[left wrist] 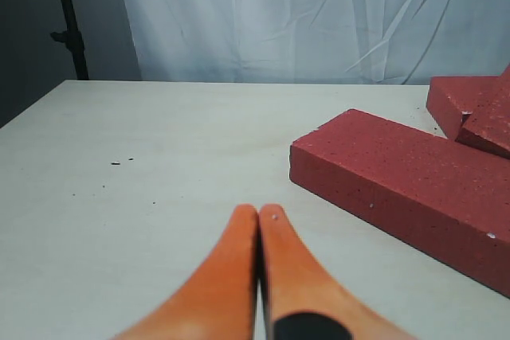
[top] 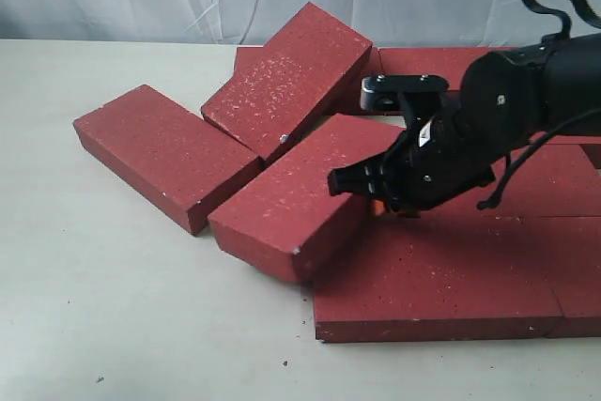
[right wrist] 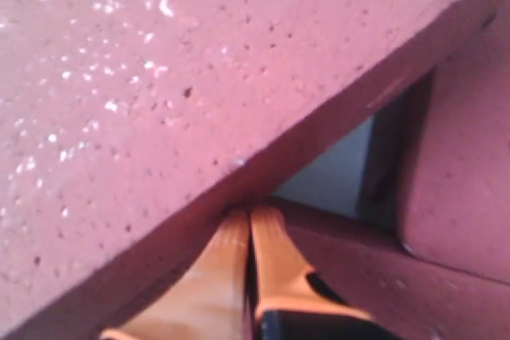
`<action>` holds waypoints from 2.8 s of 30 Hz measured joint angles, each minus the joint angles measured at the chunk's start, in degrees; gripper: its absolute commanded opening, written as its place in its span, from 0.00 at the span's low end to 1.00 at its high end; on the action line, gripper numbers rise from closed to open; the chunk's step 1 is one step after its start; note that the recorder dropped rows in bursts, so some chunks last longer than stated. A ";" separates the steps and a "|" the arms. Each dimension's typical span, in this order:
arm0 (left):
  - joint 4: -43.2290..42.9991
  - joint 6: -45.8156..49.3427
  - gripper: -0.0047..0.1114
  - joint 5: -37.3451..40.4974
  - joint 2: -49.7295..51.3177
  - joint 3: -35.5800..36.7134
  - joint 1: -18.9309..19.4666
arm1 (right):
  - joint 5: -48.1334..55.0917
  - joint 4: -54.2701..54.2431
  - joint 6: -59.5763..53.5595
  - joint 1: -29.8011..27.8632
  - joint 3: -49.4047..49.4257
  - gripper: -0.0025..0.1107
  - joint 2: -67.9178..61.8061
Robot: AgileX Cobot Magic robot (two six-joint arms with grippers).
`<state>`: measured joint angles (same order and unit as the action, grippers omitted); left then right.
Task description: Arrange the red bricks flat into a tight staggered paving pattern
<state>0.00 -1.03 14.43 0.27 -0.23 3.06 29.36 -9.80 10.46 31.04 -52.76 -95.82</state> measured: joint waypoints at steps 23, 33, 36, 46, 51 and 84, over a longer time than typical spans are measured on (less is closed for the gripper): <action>0.00 0.00 0.04 0.00 0.00 0.00 0.00 | -1.32 -7.05 -0.11 14.08 -18.65 0.02 -19.71; 0.00 0.00 0.04 0.00 0.00 0.00 0.00 | -3.83 -10.32 -0.11 20.23 -18.65 0.02 -22.03; 0.00 0.00 0.04 0.00 0.00 0.00 0.00 | -8.16 -13.36 -0.11 20.48 -18.65 0.02 -23.88; 0.00 0.00 0.04 0.00 0.00 0.00 0.00 | -19.89 -19.10 -0.11 20.48 -18.94 0.02 -27.00; 0.00 0.00 0.04 0.00 0.00 0.00 0.00 | -21.45 -20.39 -0.11 20.48 -21.94 0.02 -29.36; 0.00 0.00 0.04 0.00 0.00 0.00 0.00 | -16.76 -26.55 0.02 14.70 -35.07 0.02 -35.31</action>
<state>0.00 -1.03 14.43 0.27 -0.23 3.06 12.60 -36.35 10.48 45.74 -87.83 -131.14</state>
